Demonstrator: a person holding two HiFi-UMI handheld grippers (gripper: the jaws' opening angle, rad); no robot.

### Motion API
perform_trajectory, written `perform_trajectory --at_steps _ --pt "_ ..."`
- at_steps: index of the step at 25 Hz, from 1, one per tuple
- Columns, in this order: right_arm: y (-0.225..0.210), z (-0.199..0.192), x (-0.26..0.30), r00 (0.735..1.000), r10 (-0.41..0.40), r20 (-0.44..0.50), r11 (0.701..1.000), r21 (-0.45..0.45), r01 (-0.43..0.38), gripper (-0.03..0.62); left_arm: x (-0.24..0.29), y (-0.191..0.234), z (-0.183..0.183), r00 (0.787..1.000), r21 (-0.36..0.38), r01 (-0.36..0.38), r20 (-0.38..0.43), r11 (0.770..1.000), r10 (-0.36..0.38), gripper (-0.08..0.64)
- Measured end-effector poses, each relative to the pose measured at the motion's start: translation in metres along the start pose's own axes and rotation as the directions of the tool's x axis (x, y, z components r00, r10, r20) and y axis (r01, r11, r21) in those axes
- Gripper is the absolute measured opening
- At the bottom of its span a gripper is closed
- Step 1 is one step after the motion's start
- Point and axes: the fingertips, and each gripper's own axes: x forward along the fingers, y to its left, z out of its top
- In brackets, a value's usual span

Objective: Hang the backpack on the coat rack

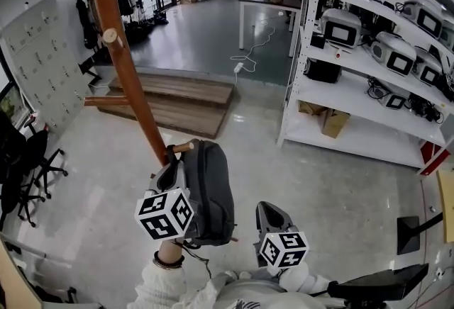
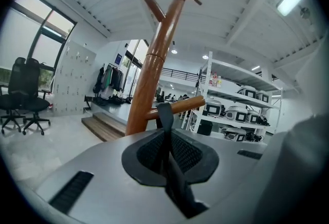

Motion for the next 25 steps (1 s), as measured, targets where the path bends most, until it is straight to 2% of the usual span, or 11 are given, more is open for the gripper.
perform_trajectory --at_steps 3,8,12,16,20,25 --pt "0.001 -0.001 0.001 1.0 0.004 -0.004 1.0 -0.002 -0.004 0.012 0.002 0.004 -0.004 0.999 0.022 -0.044 0.001 0.999 0.044 0.018" --pt "0.002 -0.003 0.0 1.0 0.01 -0.009 1.0 -0.002 -0.01 0.012 0.0 0.003 -0.005 0.997 0.042 -0.07 0.032 0.997 0.069 0.018" --pt "0.003 -0.006 -0.001 1.0 0.01 -0.014 1.0 -0.001 -0.01 0.012 -0.002 0.005 -0.006 0.991 0.103 -0.129 0.057 0.986 0.124 0.017" --pt "0.006 -0.009 -0.002 0.999 0.022 -0.024 1.0 0.0 -0.022 0.012 -0.005 0.007 -0.007 0.98 0.176 -0.194 0.087 0.965 0.181 0.021" --pt "0.01 -0.011 -0.006 0.999 0.035 -0.032 0.999 -0.002 -0.035 0.012 -0.014 0.004 -0.007 0.963 0.261 -0.263 0.135 0.929 0.235 0.023" --pt "0.017 -0.014 -0.009 0.998 0.056 -0.039 0.998 -0.006 -0.057 0.012 -0.031 -0.001 -0.001 0.948 0.29 -0.298 0.205 0.91 0.245 0.026"
